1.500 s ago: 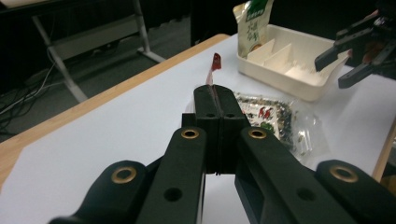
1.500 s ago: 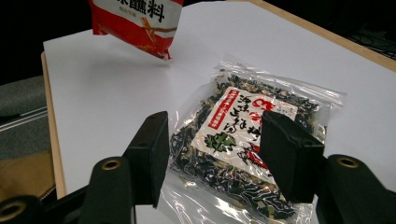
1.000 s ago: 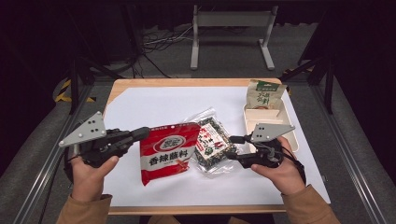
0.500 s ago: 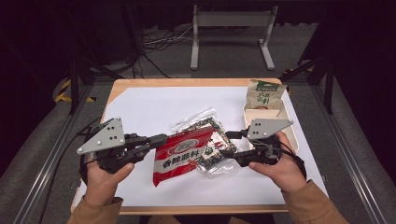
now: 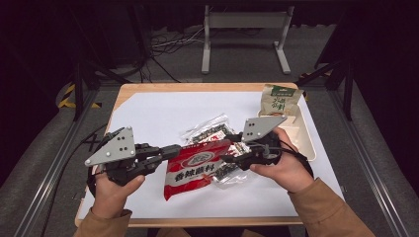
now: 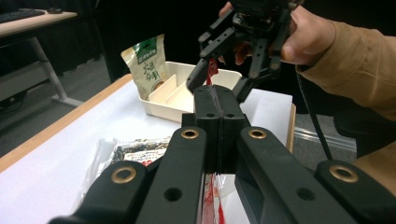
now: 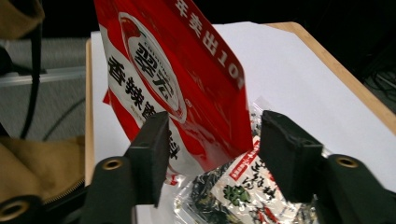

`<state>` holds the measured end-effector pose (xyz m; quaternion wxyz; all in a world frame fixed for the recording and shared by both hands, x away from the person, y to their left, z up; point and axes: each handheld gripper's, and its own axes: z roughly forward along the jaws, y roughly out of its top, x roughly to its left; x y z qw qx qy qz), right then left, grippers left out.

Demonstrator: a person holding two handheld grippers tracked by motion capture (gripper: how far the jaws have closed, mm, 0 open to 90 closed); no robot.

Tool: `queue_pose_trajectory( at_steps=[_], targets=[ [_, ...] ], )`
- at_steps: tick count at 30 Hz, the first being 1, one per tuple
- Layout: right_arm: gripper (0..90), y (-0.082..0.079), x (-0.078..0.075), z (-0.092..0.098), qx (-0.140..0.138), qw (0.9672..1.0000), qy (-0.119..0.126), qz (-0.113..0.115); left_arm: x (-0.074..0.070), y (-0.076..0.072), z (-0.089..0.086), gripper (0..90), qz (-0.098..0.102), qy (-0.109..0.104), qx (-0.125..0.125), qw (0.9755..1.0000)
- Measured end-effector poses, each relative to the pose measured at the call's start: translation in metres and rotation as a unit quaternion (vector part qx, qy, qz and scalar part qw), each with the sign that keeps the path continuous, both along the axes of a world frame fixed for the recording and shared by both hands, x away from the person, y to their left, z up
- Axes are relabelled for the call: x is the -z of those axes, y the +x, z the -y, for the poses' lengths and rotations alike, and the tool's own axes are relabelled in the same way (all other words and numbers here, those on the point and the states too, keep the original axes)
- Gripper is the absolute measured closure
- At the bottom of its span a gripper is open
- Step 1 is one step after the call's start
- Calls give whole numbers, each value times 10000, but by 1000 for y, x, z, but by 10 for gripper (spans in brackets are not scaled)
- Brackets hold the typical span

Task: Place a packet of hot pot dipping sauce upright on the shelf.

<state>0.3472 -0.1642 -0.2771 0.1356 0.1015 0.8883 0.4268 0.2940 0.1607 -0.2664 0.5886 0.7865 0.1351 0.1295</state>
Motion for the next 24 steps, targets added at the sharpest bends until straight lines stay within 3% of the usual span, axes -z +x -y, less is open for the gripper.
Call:
queue_pose_trajectory(
  at_steps=[5, 12, 14, 15, 18, 24],
  targets=[
    [561, 6, -2, -13, -277, 9992, -290, 47, -1, -1, 0, 900, 45, 7, 28, 10000],
    [626, 10, -1, -23, -438, 9981, -427, 8, 2, 0, -1, 900, -12, -9, 22, 10000],
    [682, 10, -1, -24, -487, 9978, -455, 7, 2, 1, -2, 900, -30, -28, -14, 10000],
    [759, 10, -2, -25, -523, 9975, -473, 23, 3, 2, -4, 900, -40, -39, -31, 10000],
    [848, 9, -4, -24, -561, 9970, -511, 156, 3, 2, -6, 900, -36, -46, -75, 10000],
    [887, 6, -12, -20, -473, 9972, -418, 404, 4, 2, -9, 900, -13, -18, -150, 9999]
  ],
)
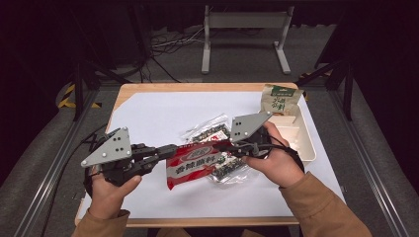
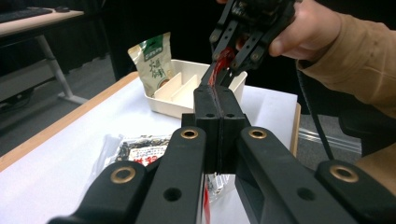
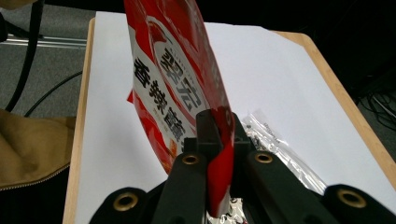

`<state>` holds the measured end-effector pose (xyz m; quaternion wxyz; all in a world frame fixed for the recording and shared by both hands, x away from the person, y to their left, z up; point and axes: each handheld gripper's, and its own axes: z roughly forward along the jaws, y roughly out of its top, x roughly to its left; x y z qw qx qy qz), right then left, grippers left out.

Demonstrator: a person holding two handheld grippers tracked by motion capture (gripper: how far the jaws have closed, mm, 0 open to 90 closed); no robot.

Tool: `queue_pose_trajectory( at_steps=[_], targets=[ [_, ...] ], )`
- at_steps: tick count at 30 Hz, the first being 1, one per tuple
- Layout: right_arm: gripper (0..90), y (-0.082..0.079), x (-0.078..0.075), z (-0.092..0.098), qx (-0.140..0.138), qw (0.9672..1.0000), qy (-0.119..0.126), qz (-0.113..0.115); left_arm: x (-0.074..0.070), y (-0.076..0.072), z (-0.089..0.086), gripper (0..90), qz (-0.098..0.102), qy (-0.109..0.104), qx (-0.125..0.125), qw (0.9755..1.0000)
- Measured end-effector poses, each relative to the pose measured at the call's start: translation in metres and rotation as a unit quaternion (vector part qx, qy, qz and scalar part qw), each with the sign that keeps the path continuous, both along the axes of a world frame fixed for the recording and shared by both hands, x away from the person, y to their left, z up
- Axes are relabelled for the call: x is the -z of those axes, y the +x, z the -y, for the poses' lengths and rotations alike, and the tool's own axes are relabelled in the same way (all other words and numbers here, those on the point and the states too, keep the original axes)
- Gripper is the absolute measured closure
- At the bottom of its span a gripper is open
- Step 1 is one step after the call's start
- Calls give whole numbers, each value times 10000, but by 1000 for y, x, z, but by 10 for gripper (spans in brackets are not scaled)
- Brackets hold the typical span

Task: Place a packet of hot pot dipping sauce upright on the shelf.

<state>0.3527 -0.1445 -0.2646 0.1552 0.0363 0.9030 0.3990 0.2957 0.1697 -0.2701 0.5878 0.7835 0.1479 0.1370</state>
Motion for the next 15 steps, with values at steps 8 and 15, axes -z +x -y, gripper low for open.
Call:
queue_pose_trajectory(
  at_steps=[8, 15],
  targets=[
    [890, -1, -6, 4, 62, 10000, -42, 46, 6, 8, -5, 813, -144, -27, -180, 9997],
    [890, -1, -10, 12, 160, 9997, -137, 80, 9, 13, -10, 531, -192, -7, -564, 9982]
  ],
)
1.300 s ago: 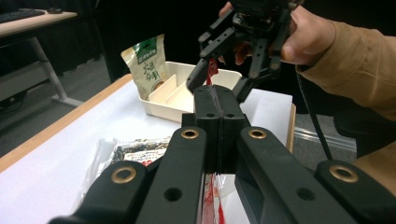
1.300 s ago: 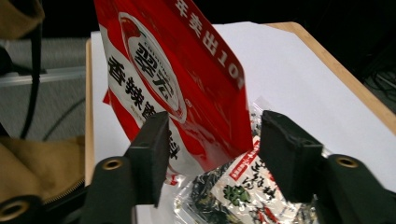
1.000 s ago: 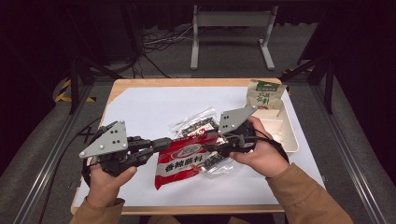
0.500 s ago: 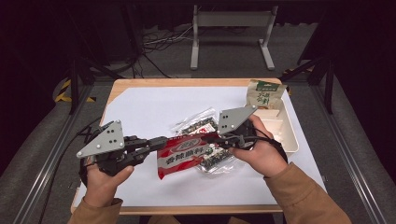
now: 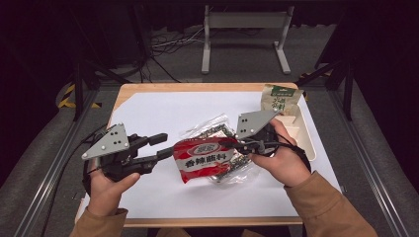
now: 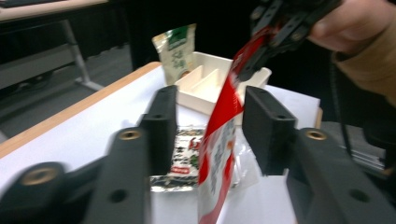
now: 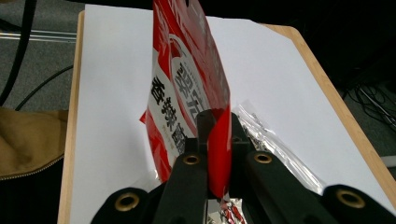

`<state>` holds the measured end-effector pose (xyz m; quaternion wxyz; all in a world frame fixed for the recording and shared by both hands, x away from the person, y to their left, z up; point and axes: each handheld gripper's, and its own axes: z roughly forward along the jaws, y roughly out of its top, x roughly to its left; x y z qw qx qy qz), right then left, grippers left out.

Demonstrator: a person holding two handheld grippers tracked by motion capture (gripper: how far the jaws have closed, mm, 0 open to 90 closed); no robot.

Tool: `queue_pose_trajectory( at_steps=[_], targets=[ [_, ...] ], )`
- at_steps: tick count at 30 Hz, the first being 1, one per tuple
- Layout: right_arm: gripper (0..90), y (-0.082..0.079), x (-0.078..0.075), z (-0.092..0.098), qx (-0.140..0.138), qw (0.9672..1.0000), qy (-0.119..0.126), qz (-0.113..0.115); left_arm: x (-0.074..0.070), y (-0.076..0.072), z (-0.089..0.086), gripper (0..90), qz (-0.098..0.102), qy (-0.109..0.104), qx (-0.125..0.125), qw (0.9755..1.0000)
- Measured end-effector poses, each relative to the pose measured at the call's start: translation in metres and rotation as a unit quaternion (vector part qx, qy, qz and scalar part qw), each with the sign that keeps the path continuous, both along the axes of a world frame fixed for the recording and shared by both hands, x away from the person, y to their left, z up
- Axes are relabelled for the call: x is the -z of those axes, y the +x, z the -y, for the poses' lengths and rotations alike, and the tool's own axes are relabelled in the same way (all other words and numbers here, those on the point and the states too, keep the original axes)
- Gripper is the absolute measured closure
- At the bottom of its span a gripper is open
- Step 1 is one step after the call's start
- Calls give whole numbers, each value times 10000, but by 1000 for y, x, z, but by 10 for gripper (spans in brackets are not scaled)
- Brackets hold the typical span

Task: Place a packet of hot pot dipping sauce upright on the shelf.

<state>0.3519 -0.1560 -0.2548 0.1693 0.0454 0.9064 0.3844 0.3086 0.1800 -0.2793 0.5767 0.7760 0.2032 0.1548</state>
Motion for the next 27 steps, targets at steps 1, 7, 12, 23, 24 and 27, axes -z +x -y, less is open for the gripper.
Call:
queue_pose_trajectory(
  at_steps=[1, 7, 12, 23, 24, 27],
  targets=[
    [890, 0, -1, 2, 36, 10000, -8, 10, 1, 1, -1, 500, -7, 14, -43, 10000],
    [890, 3, -7, 15, 226, 9997, -22, 31, 7, 6, -6, 416, -61, 140, -330, 9993],
    [890, 6, -11, 26, 364, 9993, 0, 55, 12, 10, -12, 396, -133, 156, -484, 9986],
    [891, 8, -27, 51, 659, 9976, 125, 186, 25, 18, -24, 364, -347, 324, -754, 9960],
    [891, 9, -28, 53, 696, 9973, 135, 212, 26, 19, -25, 363, -368, 340, -774, 9957],
    [891, 11, -32, 60, 788, 9965, 179, 234, 31, 22, -29, 355, -424, 369, -845, 9948]
  ],
)
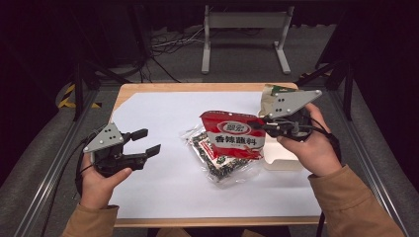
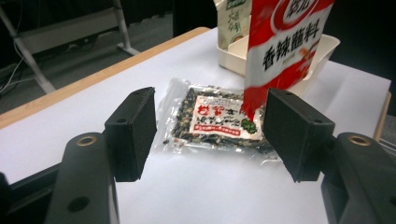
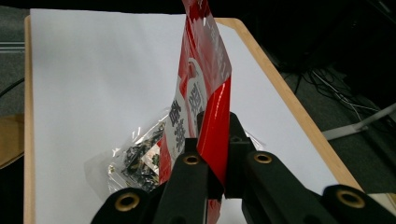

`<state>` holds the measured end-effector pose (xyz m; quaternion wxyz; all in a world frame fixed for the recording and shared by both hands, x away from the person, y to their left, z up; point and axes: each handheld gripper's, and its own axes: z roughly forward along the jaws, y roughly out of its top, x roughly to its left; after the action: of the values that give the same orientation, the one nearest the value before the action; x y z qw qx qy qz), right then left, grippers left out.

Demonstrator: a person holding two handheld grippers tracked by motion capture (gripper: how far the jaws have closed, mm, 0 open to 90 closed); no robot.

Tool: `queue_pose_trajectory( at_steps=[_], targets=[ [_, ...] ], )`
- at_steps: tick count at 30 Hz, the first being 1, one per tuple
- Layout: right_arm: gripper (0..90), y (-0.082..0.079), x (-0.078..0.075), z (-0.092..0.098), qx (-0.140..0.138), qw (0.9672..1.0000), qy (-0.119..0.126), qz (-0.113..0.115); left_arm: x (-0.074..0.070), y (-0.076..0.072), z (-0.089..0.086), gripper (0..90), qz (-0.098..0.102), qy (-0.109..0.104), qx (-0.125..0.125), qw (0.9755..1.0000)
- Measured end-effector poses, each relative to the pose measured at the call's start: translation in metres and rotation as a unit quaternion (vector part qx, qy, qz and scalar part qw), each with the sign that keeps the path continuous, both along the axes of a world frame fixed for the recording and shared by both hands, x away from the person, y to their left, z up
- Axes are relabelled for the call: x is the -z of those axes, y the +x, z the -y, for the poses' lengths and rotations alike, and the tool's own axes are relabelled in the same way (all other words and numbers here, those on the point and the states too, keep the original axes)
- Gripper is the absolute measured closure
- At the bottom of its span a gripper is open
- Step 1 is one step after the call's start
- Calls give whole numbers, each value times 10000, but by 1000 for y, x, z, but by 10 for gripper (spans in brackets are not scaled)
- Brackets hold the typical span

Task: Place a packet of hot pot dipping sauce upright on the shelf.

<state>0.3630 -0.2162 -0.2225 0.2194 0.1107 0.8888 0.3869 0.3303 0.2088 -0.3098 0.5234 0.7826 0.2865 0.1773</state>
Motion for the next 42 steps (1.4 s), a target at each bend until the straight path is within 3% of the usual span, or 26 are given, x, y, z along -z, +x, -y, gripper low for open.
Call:
queue_pose_trajectory(
  at_steps=[5, 14, 24, 33, 37, 42],
  targets=[
    [891, 4, -7, 12, 171, 9998, 75, 78, 7, 4, -7, 353, -189, 44, -102, 9998],
    [891, 13, -14, 31, 407, 9989, 130, 214, 16, 11, -14, 343, -316, 88, -208, 9992],
    [892, 27, -18, 52, 662, 9971, 239, 286, 32, 19, -24, 339, -292, 145, -396, 9987],
    [892, 44, -20, 72, 862, 9949, 363, 386, 45, 25, -30, 327, -397, 194, -497, 9978],
    [892, 50, -20, 80, 942, 9939, 392, 422, 50, 28, -31, 323, -464, 194, -488, 9975],
    [892, 57, -21, 89, 1027, 9927, 430, 474, 59, 33, -35, 310, -634, 41, -513, 9967]
  ],
)
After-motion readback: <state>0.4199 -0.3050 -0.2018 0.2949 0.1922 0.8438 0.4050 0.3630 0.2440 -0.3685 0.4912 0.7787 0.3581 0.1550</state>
